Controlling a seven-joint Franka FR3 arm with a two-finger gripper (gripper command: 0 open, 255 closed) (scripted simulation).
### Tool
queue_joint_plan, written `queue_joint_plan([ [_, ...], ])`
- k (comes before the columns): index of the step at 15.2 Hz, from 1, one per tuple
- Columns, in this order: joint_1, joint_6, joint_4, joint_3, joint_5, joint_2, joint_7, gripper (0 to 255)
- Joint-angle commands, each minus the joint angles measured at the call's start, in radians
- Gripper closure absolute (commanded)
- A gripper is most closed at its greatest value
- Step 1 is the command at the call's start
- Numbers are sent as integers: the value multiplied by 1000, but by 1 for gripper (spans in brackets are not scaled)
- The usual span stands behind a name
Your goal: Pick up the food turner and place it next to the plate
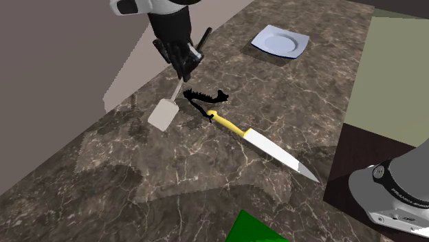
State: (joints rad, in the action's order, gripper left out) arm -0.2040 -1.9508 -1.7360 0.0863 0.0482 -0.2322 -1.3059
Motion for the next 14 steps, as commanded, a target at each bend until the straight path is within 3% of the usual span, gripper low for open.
queue_joint_plan([
  [1, 16, -32, -93, 12, 4, 63, -26, 255],
  [14, 124, -120, -521, 120, 71, 419, -204, 255],
])
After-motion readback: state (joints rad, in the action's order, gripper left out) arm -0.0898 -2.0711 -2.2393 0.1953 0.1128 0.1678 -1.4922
